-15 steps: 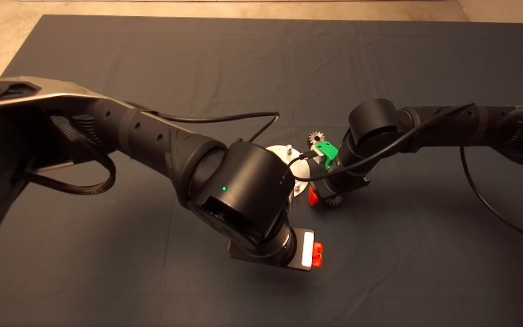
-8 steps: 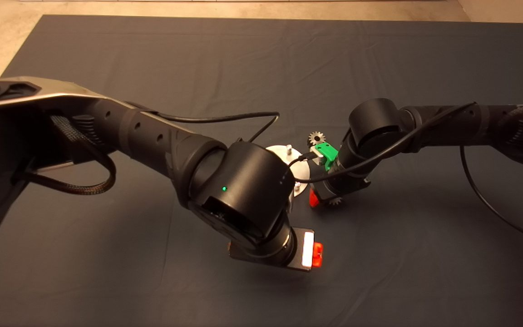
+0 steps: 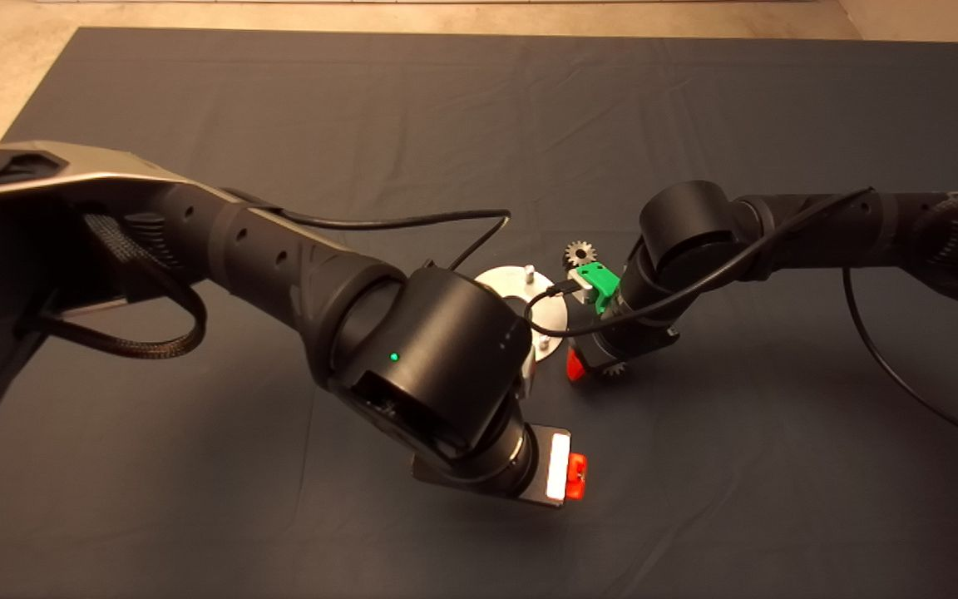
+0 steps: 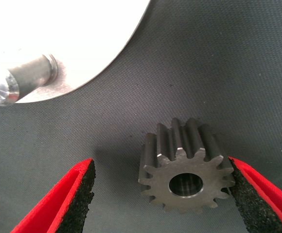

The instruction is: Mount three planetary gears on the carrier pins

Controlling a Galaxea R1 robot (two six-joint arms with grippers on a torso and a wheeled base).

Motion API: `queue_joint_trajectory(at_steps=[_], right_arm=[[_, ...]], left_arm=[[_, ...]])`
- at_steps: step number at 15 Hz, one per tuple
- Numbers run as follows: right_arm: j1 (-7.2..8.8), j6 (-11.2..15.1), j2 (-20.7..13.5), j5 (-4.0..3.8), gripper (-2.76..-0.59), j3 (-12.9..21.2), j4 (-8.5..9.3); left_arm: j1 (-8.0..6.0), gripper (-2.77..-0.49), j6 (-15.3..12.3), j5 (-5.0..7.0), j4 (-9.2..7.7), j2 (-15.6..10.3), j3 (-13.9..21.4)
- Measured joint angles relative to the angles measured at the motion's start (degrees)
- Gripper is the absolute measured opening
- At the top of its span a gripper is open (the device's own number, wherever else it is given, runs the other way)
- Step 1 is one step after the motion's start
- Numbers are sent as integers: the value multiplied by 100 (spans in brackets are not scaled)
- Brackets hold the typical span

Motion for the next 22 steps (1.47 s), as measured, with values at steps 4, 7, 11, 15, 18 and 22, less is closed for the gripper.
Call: queue_joint_trajectory(at_steps=[4, 7, 11, 15, 18, 22], right_arm=[[0, -4, -78, 0, -141, 2, 0], [0, -9, -139, 0, -155, 2, 0], [0, -23, -161, 0, -160, 4, 0], [0, -26, -171, 0, -181, 11, 0], [0, -26, -171, 0, -184, 33, 0], [-1, -26, -171, 0, -198, 42, 0]], left_arm=[[11, -51, -2, 1, 0, -188, 112], [12, -51, -2, 0, 0, -248, 154], [12, -51, -2, 0, 0, -268, 175], [12, -51, -2, 0, 0, -279, 184], [12, -51, -2, 0, 0, -279, 184], [12, -51, -2, 0, 0, -279, 184]])
